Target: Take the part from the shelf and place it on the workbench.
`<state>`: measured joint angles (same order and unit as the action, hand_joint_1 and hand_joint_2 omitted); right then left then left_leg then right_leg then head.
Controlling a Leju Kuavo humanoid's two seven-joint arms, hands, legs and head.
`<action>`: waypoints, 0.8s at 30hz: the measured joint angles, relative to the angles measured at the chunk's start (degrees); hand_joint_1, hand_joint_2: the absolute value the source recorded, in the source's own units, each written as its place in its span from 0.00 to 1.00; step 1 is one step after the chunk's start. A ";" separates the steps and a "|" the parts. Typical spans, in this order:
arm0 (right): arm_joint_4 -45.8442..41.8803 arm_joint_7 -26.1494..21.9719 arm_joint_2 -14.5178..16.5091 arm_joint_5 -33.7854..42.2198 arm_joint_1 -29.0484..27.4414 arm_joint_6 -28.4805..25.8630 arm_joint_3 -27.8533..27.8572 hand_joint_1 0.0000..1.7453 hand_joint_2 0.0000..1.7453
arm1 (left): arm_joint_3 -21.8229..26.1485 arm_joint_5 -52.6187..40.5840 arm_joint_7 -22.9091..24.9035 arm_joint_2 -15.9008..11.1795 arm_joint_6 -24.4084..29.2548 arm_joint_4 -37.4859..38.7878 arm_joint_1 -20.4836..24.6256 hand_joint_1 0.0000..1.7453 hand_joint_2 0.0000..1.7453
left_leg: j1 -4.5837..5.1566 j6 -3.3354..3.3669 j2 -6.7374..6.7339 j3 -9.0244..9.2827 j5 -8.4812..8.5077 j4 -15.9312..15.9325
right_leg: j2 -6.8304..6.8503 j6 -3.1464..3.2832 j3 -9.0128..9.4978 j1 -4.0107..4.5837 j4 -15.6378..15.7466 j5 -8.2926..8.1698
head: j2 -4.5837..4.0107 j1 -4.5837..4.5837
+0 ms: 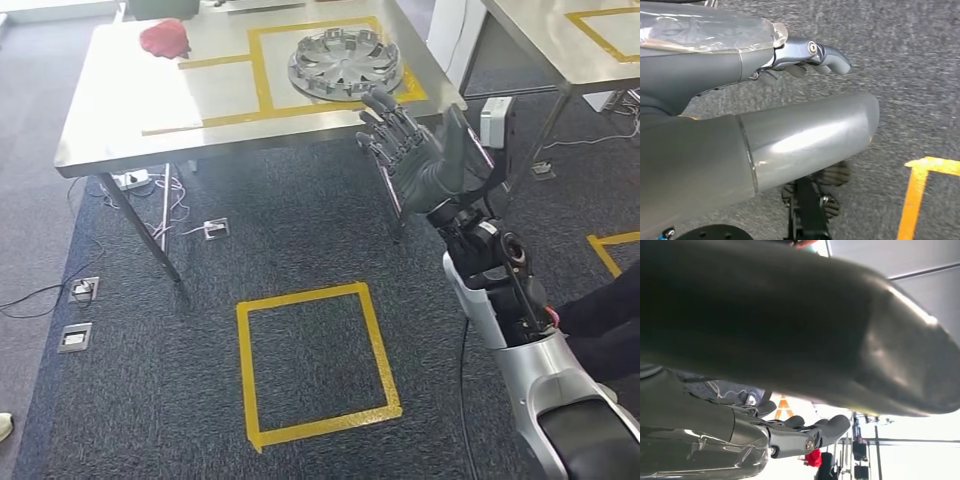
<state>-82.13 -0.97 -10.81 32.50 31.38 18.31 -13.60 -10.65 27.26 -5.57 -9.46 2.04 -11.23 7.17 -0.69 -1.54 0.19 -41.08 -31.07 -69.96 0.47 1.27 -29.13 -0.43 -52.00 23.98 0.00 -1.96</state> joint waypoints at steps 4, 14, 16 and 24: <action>0.48 -0.02 0.04 0.00 -0.02 0.01 -0.02 0.00 0.00 | -0.01 0.00 -0.01 -0.04 0.00 0.00 0.00 0.00 0.00 | -0.26 -0.02 -0.01 6.08 3.79 5.91 | -0.04 -0.44 -2.26 -0.01 -0.45 -1.55 | 0.00 0.59; 0.85 -0.07 0.19 -1.11 -0.03 -0.35 0.13 0.00 0.00 | -0.01 0.01 -0.22 0.01 0.02 0.02 0.08 0.00 0.00 | -0.15 3.37 -0.05 10.57 6.28 16.51 | -0.32 -3.05 -8.40 -0.05 -13.51 5.53 | 0.00 -0.67; 1.02 -0.03 0.19 -1.68 -0.30 -0.51 0.13 0.00 0.00 | -0.01 0.07 -0.37 0.05 0.02 0.02 -0.02 0.00 0.00 | -0.07 3.39 -0.06 9.95 6.77 16.45 | -0.31 -3.25 -10.08 -0.10 -19.61 8.12 | 0.00 -1.04; 1.02 0.20 0.19 -2.78 -0.52 -1.01 0.18 0.00 0.00 | -0.01 0.37 -1.31 0.20 0.01 0.02 -0.01 0.00 0.00 | 0.56 2.89 -0.07 8.82 7.34 15.81 | -0.37 -2.21 0.92 0.26 -0.88 1.83 | 0.00 -1.79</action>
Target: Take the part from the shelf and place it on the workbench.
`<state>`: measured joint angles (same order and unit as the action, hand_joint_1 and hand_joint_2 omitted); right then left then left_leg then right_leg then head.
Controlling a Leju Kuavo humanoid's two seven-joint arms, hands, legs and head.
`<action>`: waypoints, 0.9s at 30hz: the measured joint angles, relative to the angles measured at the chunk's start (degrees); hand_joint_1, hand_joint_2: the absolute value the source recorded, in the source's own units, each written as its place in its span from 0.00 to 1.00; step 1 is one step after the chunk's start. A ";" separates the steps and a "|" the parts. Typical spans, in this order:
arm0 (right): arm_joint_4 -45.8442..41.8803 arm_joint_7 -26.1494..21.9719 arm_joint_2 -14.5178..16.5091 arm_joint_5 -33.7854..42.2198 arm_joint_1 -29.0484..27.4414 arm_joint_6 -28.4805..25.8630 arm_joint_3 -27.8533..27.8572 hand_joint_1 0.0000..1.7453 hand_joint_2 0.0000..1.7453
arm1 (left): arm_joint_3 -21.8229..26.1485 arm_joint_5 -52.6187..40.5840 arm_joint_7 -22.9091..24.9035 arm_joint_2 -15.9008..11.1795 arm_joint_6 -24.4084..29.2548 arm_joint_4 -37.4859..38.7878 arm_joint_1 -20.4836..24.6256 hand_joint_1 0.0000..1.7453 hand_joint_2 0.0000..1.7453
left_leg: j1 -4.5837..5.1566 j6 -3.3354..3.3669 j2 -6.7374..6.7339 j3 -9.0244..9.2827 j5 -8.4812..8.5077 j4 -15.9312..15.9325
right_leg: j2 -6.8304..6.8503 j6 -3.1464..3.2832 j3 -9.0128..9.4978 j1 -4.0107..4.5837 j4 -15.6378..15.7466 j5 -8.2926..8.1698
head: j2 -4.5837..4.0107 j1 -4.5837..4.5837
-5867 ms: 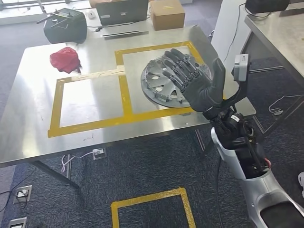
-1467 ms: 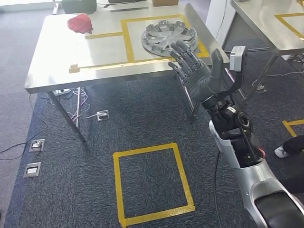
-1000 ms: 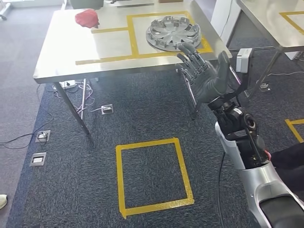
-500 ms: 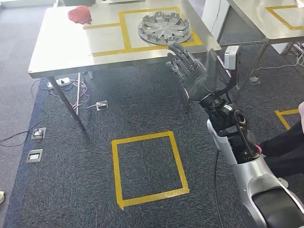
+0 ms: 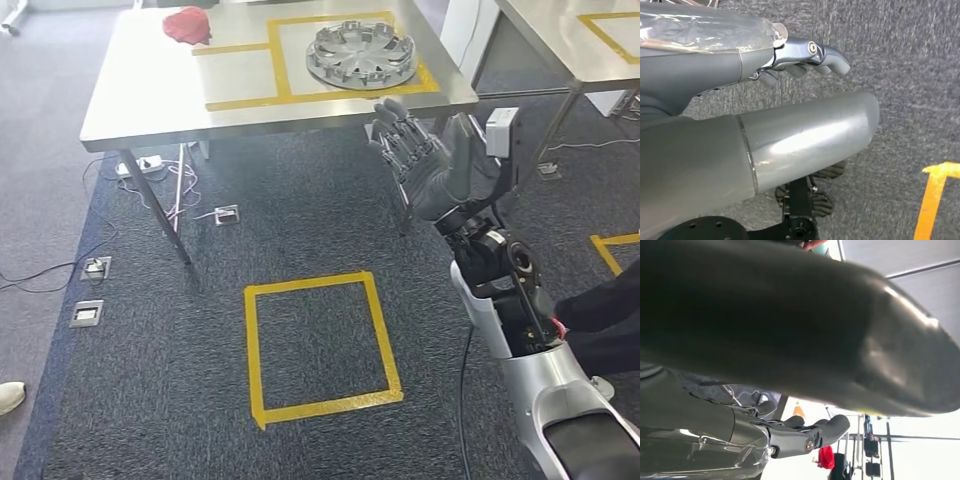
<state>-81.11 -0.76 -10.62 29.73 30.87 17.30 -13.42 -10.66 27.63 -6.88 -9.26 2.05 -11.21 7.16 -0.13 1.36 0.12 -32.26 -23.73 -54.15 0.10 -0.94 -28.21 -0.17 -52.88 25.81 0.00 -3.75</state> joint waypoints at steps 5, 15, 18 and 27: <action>-0.01 0.02 0.00 -1.20 -0.18 -0.81 0.04 0.00 0.00 | 0.01 0.18 -1.15 0.03 0.68 0.00 -0.04 0.00 0.00 | -0.24 -0.51 -0.06 -0.02 0.45 0.34 | -0.10 0.41 -0.29 0.20 -0.13 -0.11 | 0.00 1.05; -0.39 -0.57 0.00 -6.30 -0.85 -3.75 0.40 0.00 0.00 | 0.00 0.48 -3.92 0.33 2.44 0.00 0.09 0.00 0.00 | -0.28 -0.96 -0.05 0.01 0.57 0.59 | -0.07 0.68 -0.37 0.24 -0.20 -0.07 | 0.00 1.87; -0.66 -0.63 0.00 -6.40 -1.12 -3.98 0.45 0.00 0.00 | -0.01 0.29 -4.01 0.40 2.77 0.00 0.14 0.00 0.00 | -0.26 -1.00 -0.05 0.01 0.55 0.59 | -0.07 0.68 -0.37 0.20 -0.19 -0.06 | 0.00 1.87; -1.15 -0.65 0.00 -6.43 -1.52 -4.43 0.91 0.00 0.00 | 0.00 0.16 -4.05 0.38 2.01 0.00 0.17 0.00 0.00 | -0.21 -0.98 -0.05 0.00 0.54 0.57 | -0.07 0.65 -0.35 0.13 -0.13 -0.08 | 0.00 1.89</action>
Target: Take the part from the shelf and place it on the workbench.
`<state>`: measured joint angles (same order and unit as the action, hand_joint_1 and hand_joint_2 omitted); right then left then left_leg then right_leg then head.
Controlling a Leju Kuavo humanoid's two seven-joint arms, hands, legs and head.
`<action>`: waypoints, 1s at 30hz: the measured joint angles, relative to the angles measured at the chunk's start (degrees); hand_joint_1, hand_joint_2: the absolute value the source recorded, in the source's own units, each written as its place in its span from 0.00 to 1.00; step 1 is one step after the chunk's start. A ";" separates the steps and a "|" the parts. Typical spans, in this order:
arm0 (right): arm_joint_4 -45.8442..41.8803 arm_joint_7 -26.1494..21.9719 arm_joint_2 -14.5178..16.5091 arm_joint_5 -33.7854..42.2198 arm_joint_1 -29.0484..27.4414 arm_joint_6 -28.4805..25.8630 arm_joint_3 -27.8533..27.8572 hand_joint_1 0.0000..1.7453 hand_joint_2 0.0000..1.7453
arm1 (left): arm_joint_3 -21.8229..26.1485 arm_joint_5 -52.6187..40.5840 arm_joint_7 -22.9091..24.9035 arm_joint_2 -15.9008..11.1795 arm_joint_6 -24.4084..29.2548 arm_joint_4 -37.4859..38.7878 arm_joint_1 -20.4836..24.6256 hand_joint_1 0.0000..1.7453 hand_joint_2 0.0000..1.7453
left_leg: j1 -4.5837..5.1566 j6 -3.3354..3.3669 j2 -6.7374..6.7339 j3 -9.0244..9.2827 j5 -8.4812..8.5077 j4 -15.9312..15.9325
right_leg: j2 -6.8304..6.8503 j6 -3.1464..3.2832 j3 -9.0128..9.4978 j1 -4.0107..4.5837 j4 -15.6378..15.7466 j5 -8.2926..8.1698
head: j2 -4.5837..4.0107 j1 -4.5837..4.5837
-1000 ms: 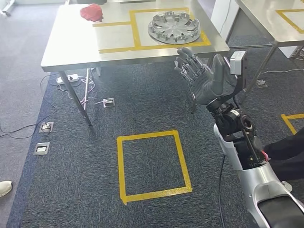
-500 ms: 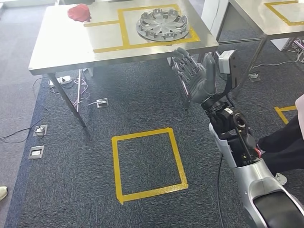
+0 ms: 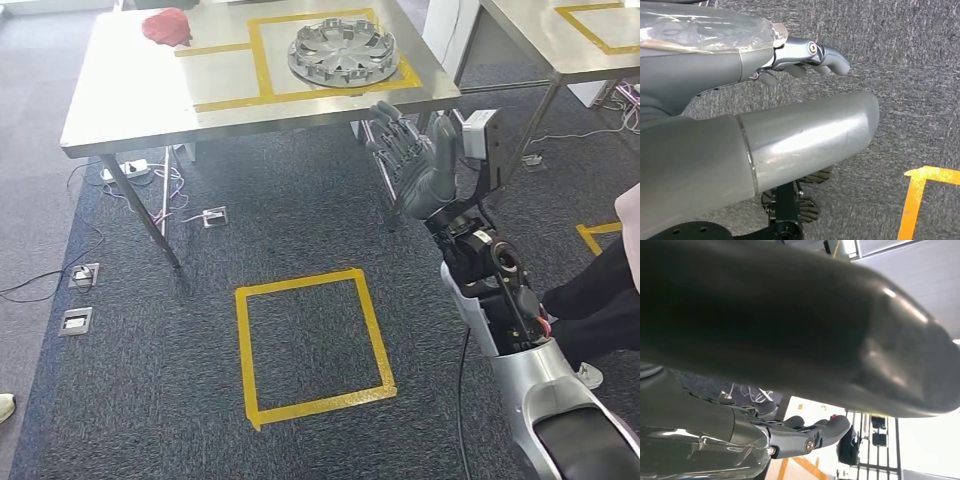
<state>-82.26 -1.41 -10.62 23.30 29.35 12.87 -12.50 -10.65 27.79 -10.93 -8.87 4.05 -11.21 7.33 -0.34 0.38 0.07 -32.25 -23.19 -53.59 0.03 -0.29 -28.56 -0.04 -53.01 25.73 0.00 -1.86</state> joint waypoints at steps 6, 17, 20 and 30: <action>-0.98 0.04 0.00 -0.08 -0.85 -0.66 0.47 0.00 0.00 | -0.01 -0.26 -0.03 -0.02 -0.59 0.00 0.05 0.00 0.00 | 0.03 0.00 0.00 0.00 0.00 -0.01 | 0.00 -0.01 0.00 -0.01 0.01 -0.01 | 0.00 0.02; -1.91 0.19 0.00 -0.76 -1.52 -0.64 1.20 0.00 0.00 | -0.01 -0.16 0.25 -0.02 -0.62 0.00 0.10 0.00 0.00 | 0.04 0.00 0.00 0.00 0.00 -0.01 | -0.01 0.00 0.02 -0.01 0.01 -0.01 | 0.00 0.08; -1.91 0.18 0.00 -0.77 -1.52 -0.55 1.27 0.00 0.00 | 0.00 -0.16 0.25 -0.02 -0.61 0.00 0.10 0.00 0.00 | 0.03 0.00 0.00 0.00 0.00 -0.01 | -0.01 0.00 0.02 -0.01 0.01 -0.01 | 0.00 0.10; -2.03 0.27 0.00 -0.73 -1.61 -0.46 1.37 0.00 0.00 | -0.01 0.05 0.25 -0.02 -0.47 0.00 0.04 0.00 0.00 | 0.03 0.00 0.00 -0.01 0.00 -0.01 | -0.01 0.00 0.02 -0.01 0.01 0.00 | 0.00 0.09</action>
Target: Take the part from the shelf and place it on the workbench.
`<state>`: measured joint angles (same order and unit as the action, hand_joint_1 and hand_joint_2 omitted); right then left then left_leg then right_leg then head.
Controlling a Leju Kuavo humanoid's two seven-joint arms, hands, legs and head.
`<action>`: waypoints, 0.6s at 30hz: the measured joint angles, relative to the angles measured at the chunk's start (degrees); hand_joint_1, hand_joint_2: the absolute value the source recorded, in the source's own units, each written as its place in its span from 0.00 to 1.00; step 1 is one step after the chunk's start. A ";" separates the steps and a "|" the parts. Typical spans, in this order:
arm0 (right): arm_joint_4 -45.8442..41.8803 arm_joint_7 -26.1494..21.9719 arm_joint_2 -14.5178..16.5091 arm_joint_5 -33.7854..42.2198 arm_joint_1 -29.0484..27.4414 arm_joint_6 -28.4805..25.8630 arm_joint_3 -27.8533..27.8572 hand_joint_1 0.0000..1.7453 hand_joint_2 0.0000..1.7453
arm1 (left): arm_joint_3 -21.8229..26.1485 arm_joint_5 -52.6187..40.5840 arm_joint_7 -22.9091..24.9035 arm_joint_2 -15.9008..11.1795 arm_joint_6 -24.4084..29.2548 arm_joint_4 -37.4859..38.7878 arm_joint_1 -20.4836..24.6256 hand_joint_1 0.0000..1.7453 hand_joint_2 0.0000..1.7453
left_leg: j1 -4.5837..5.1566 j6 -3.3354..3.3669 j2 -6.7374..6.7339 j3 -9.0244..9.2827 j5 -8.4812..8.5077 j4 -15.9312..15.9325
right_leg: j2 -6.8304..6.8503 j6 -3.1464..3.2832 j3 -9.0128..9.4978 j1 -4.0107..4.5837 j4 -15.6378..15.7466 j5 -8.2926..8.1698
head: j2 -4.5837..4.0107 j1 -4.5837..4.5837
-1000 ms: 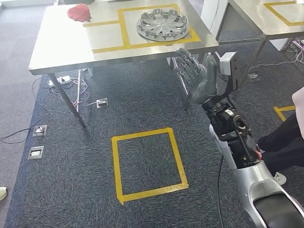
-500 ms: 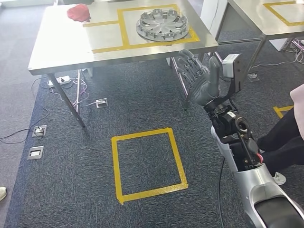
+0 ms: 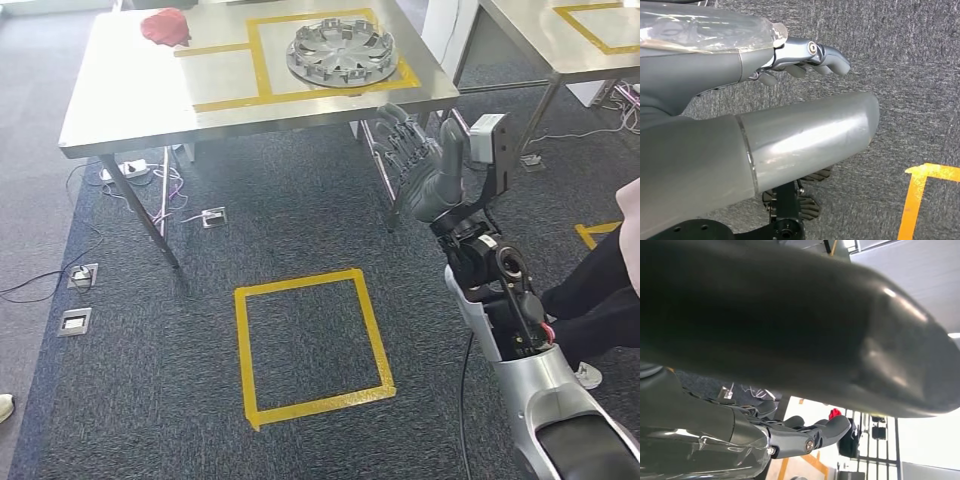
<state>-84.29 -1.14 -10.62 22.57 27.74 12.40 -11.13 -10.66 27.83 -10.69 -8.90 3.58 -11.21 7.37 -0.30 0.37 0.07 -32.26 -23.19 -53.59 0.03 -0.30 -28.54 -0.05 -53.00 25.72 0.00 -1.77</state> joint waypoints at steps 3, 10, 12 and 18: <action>-0.21 0.04 0.00 0.02 -0.02 0.01 0.04 0.00 0.00 | 0.00 0.10 0.00 0.00 0.00 0.00 -0.01 0.00 0.00 | 0.00 0.00 0.00 0.00 0.00 0.00 | 0.00 0.00 0.00 0.00 0.00 0.00 | 0.00 0.01; -0.36 0.09 0.00 0.44 -0.04 0.18 0.27 0.00 0.00 | 0.01 0.42 -0.02 0.00 0.00 0.00 -0.07 0.00 0.00 | 0.00 0.00 0.00 0.00 0.00 0.00 | 0.00 0.00 0.01 0.00 0.00 0.00 | 0.00 0.02; -0.36 0.09 0.00 0.85 -0.03 0.33 0.32 0.00 0.00 | 0.01 0.44 -0.02 0.00 0.01 0.00 -0.07 0.00 0.00 | 0.00 0.00 0.00 0.00 0.00 0.00 | 0.00 0.00 0.01 0.00 0.00 0.00 | 0.00 0.02; -0.36 0.19 0.00 1.01 -0.01 0.50 0.36 0.00 0.00 | -0.01 0.48 -0.02 0.00 0.02 0.00 -0.07 0.00 0.00 | 0.00 0.00 0.01 0.00 0.00 0.00 | 0.01 0.00 0.01 0.00 -0.01 0.00 | 0.00 0.02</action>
<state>-84.65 -0.95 -10.62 23.58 27.73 12.90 -10.78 -10.67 28.31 -10.71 -8.90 3.61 -11.21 7.29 -0.30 0.37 0.07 -32.26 -23.19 -53.60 0.03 -0.30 -28.53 -0.05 -53.01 25.72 0.00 -1.75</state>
